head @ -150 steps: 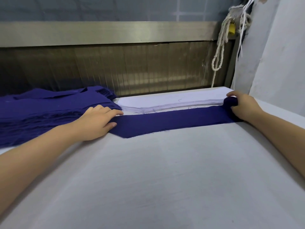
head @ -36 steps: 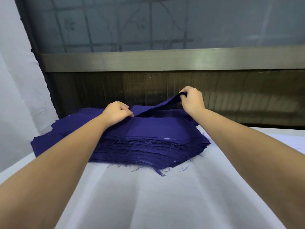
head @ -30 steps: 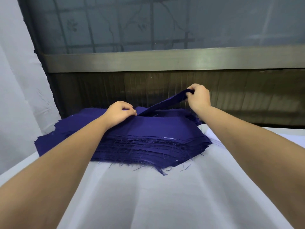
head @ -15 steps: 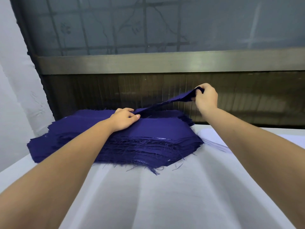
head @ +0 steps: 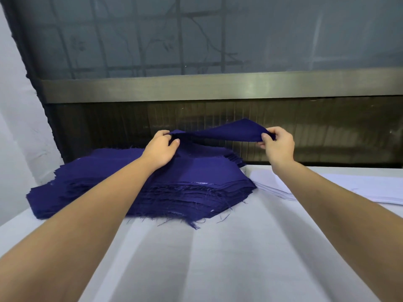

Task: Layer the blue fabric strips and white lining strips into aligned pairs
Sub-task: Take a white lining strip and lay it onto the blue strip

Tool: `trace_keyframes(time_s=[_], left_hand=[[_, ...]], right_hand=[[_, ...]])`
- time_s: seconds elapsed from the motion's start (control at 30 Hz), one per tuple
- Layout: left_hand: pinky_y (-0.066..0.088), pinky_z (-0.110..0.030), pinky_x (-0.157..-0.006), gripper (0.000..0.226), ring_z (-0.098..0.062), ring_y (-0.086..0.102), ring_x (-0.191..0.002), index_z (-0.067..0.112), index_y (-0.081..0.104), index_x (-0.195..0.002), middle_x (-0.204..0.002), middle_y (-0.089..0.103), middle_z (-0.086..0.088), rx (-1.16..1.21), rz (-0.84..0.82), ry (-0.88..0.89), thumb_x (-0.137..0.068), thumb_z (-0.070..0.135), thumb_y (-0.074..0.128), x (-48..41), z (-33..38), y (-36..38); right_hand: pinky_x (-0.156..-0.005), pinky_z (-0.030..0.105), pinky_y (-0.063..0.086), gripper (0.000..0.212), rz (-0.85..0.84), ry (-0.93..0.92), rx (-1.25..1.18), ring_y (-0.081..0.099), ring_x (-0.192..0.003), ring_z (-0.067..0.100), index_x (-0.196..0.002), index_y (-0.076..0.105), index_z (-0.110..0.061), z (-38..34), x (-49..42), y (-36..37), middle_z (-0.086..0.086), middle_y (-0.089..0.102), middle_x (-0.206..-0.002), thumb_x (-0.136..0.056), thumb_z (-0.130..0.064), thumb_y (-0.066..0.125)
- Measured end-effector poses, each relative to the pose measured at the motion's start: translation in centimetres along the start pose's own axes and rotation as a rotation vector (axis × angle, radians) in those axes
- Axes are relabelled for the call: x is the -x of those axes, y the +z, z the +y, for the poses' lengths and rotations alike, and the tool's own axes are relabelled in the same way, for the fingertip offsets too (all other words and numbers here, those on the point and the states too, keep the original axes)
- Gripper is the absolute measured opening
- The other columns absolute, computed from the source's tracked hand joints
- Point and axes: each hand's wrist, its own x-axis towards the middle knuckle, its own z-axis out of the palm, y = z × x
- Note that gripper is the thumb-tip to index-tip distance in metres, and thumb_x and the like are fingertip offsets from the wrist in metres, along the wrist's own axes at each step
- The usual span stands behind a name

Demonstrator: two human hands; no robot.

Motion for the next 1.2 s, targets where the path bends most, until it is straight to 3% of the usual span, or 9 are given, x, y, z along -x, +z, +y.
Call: trace_keyframes(time_s=[0.13, 0.3, 0.47, 0.53, 0.67, 0.8, 0.97, 1.1, 1.2], left_hand=[[0.031, -0.029, -0.101, 0.044, -0.023, 0.040, -0.130, -0.006, 0.053, -0.123, -0.150, 0.030, -0.006, -0.007, -0.023, -0.029, -0.099, 0.029, 0.044, -0.2, 0.0, 0.1], [0.032, -0.037, -0.106, 0.027, -0.019, 0.032, -0.135, 0.010, 0.071, -0.104, -0.145, 0.038, -0.002, -0.039, -0.156, -0.092, -0.089, 0.029, 0.061, 0.1, -0.2, 0.2], [0.039, -0.030, -0.079, 0.014, -0.014, 0.055, -0.102, 0.022, 0.069, -0.073, -0.107, 0.062, 0.004, 0.049, -0.077, -0.010, -0.082, 0.032, 0.069, 0.8, 2.0, -0.1], [0.039, -0.027, -0.078, 0.019, -0.011, 0.054, -0.098, 0.022, 0.065, -0.086, -0.103, 0.060, 0.007, 0.119, -0.048, 0.049, -0.080, 0.039, 0.070, 0.8, 3.3, 0.1], [0.037, -0.023, -0.085, 0.067, -0.008, 0.050, -0.107, 0.024, 0.051, -0.130, -0.122, 0.057, 0.007, 0.317, -0.248, 0.080, -0.073, 0.053, 0.070, 1.2, 6.4, 0.9], [0.038, -0.025, -0.093, 0.077, -0.015, 0.050, -0.120, 0.016, 0.036, -0.143, -0.133, 0.053, 0.001, 0.320, -0.287, 0.110, -0.080, 0.045, 0.069, 1.5, 9.5, 2.4], [0.044, -0.032, -0.081, 0.019, -0.023, 0.060, -0.093, 0.003, 0.067, -0.103, -0.099, 0.068, -0.011, 0.388, -0.209, 0.033, -0.091, 0.009, 0.053, 1.5, 11.1, 3.1], [0.048, -0.042, -0.080, 0.025, -0.025, 0.054, -0.080, -0.004, 0.063, -0.084, -0.081, 0.059, -0.016, 0.584, -0.198, -0.137, -0.096, 0.012, 0.049, 1.6, 11.1, 2.7], [0.051, -0.043, -0.085, 0.020, -0.026, 0.059, -0.087, 0.010, 0.059, -0.084, -0.092, 0.062, -0.014, 0.885, -0.180, -0.288, -0.098, 0.017, 0.047, 1.5, 11.8, 1.7]], right_hand=[[-0.084, 0.033, 0.055, 0.017, -0.023, 0.039, -0.011, 0.064, -0.097, 0.027, -0.110, 0.057, -0.005, 0.1, 0.2, -0.6, 0.015, 0.063, -0.111, -0.094, -0.005, 0.052], [-0.079, 0.028, 0.054, 0.009, -0.055, 0.028, 0.012, 0.063, -0.089, 0.019, -0.098, 0.056, -0.012, 0.0, 0.5, -0.6, 0.009, 0.063, -0.100, -0.093, -0.005, 0.052], [-0.078, 0.034, 0.054, 0.011, -0.100, -0.022, 0.020, 0.062, -0.081, 0.022, -0.092, 0.058, -0.010, -0.8, 0.8, 0.2, 0.009, 0.062, -0.090, -0.091, 0.000, 0.053], [-0.079, 0.038, 0.055, 0.011, -0.114, -0.048, 0.027, 0.062, -0.077, 0.022, -0.089, 0.059, -0.011, -1.2, 0.8, 0.5, 0.008, 0.062, -0.087, -0.090, -0.001, 0.054], [-0.082, 0.045, 0.054, 0.011, -0.140, -0.092, 0.031, 0.064, -0.083, 0.029, -0.086, 0.061, -0.013, -2.2, 0.9, 1.3, 0.007, 0.063, -0.085, -0.087, -0.002, 0.058], [-0.087, 0.039, 0.051, 0.019, -0.176, -0.162, 0.032, 0.062, -0.093, 0.025, -0.095, 0.065, -0.009, -3.2, 1.1, 1.8, 0.003, 0.063, -0.090, -0.081, 0.004, 0.061], [-0.089, 0.030, 0.051, 0.035, -0.315, -0.147, -0.061, 0.063, -0.092, 0.018, -0.108, 0.059, -0.010, -3.7, 2.1, 2.3, 0.004, 0.062, -0.104, -0.080, 0.013, 0.059], [-0.086, 0.032, 0.054, 0.053, -0.310, -0.122, -0.084, 0.065, -0.088, 0.016, -0.129, 0.046, -0.014, -3.5, 2.8, 2.5, 0.004, 0.047, -0.129, -0.084, 0.012, 0.054], [-0.067, 0.012, 0.049, 0.076, -0.192, -0.094, -0.096, 0.060, -0.076, 0.014, -0.139, 0.029, -0.021, -3.4, 3.6, 2.9, -0.003, 0.022, -0.125, -0.077, 0.014, 0.056]])
